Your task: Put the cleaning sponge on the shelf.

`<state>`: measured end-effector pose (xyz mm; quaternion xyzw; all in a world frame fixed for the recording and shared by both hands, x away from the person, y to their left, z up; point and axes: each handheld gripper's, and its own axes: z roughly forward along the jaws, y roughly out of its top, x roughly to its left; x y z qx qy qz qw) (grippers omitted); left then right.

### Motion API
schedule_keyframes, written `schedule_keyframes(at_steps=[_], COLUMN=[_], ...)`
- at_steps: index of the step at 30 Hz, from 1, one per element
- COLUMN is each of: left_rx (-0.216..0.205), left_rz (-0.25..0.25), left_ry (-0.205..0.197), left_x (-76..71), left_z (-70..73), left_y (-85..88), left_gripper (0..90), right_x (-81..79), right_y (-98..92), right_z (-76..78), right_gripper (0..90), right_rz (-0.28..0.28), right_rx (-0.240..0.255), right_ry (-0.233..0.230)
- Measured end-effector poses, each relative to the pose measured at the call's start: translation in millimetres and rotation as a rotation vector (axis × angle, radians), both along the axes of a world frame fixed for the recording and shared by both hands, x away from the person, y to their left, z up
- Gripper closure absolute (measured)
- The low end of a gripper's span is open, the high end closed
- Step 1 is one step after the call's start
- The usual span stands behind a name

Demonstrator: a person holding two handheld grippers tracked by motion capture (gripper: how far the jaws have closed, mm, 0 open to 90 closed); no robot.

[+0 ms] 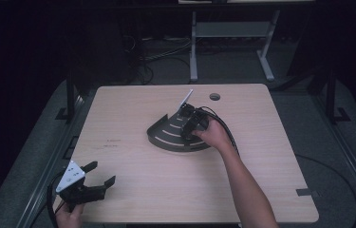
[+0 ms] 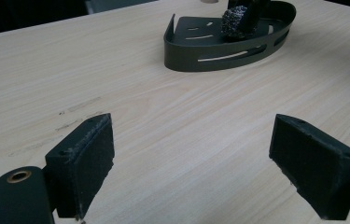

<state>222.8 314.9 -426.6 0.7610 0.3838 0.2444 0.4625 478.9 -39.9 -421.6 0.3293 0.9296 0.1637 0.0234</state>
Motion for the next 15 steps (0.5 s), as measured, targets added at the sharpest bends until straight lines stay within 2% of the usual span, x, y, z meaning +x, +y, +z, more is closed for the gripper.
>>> schedule_keyframes(at_steps=[8,15], left_rx=[0.001,0.008], left_rz=[0.001,-0.009], left_ry=[0.001,0.005], left_x=[0.8,2.0], left_z=[-0.5,-1.3], left_y=[0.6,-0.9], left_gripper=[13.2,13.2], right_x=[4.5,5.3], right_y=[1.2,4.6], right_z=[-4.4,-11.7], right_gripper=[31.4,30.5], right_rz=[-0.013,-0.013], right_rx=[0.002,-0.018], right_ry=[-0.002,0.003])
